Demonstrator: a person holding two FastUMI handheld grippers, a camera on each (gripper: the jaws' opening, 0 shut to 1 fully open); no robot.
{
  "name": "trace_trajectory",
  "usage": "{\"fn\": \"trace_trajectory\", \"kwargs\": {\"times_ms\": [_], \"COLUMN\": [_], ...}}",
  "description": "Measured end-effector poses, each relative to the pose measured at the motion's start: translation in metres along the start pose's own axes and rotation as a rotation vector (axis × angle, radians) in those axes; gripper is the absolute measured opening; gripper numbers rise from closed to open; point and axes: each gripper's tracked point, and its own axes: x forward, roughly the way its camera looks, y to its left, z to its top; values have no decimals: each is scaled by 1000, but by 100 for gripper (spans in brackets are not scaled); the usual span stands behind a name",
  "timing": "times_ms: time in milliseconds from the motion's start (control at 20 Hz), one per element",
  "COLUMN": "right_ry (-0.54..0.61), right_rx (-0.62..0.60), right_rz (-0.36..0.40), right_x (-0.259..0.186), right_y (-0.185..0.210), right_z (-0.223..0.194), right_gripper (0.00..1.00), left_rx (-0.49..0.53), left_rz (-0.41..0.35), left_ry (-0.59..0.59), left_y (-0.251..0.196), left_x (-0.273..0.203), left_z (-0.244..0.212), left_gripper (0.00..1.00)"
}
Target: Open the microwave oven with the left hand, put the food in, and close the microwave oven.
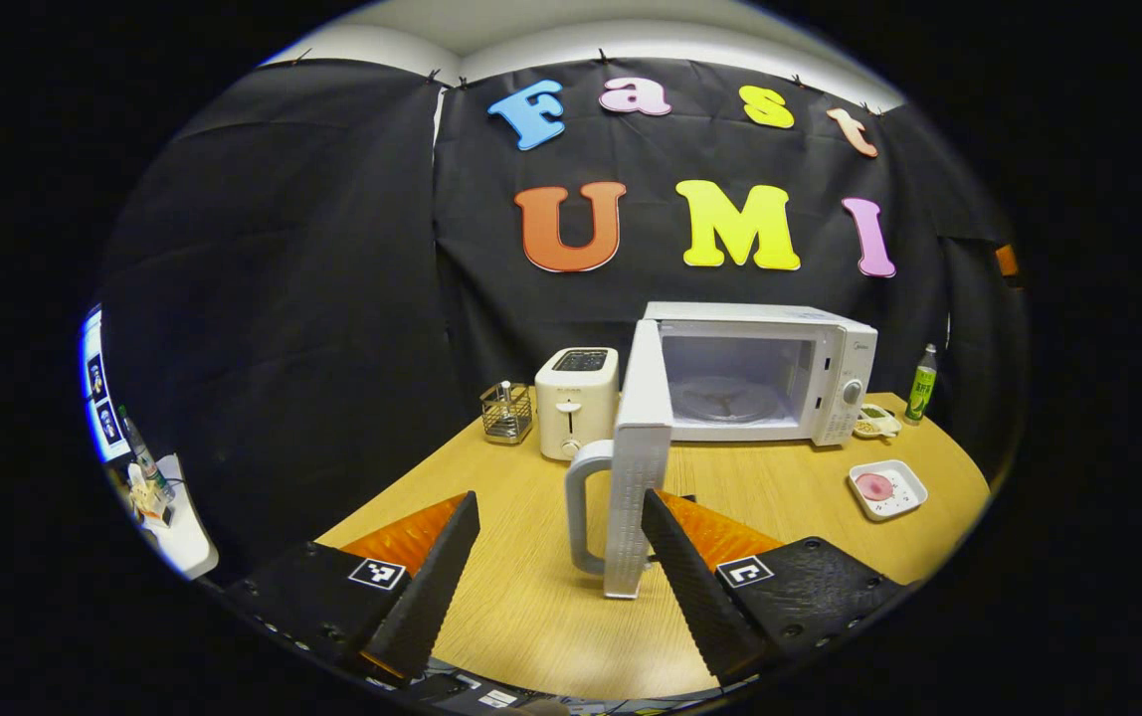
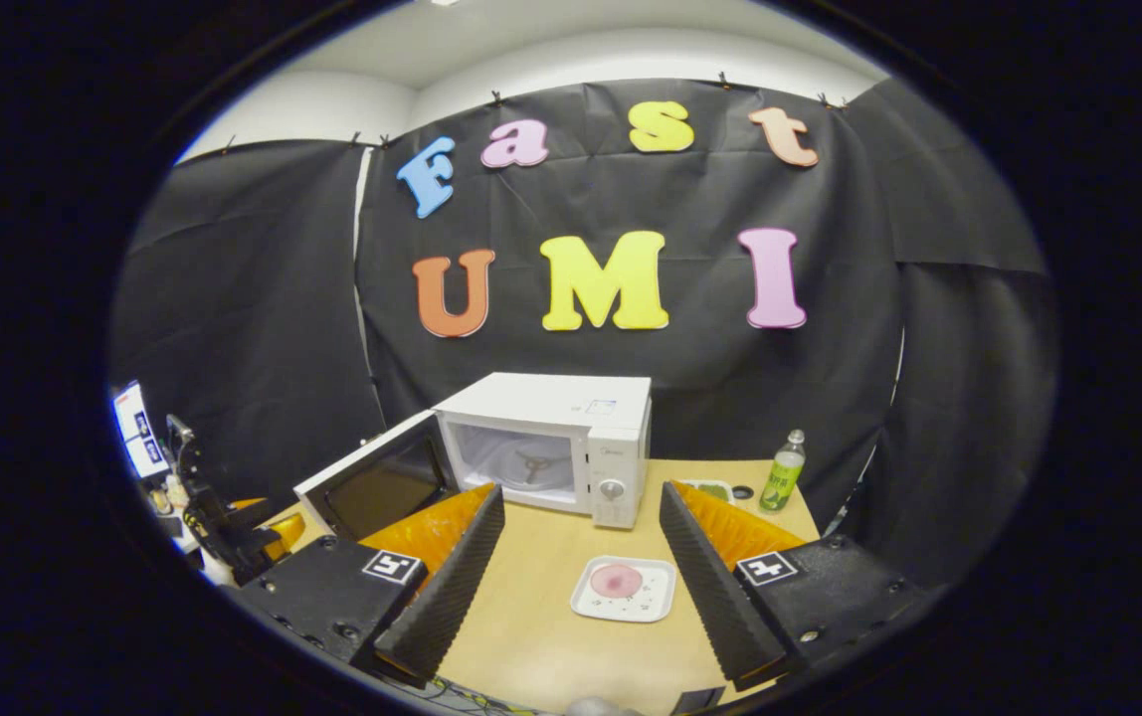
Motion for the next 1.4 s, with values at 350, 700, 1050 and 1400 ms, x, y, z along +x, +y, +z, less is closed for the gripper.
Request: {"fn": "trace_trajectory", "kwargs": {"times_ms": [350,700,1050,1400], "right_ry": [138,392,666,840], "right_rx": [43,71,220,370], "right_rz": [-36,-27,42,114], "right_x": [43,122,189,214], "right_y": [-55,-108,-138,-134], "right_z": [-65,-171,-265,-302], "right_gripper": [98,85,70,54], "left_rx": [-25,0,3,45], "left_rz": [-85,-142,-129,-86], "left_ry": [-75,-152,-150,-142], "left_y": [-57,-133,-193,-216], "left_x": [-29,-43,-44,-60], "left_z": [49,109,138,152], "left_gripper": [97,97,97,97]}}
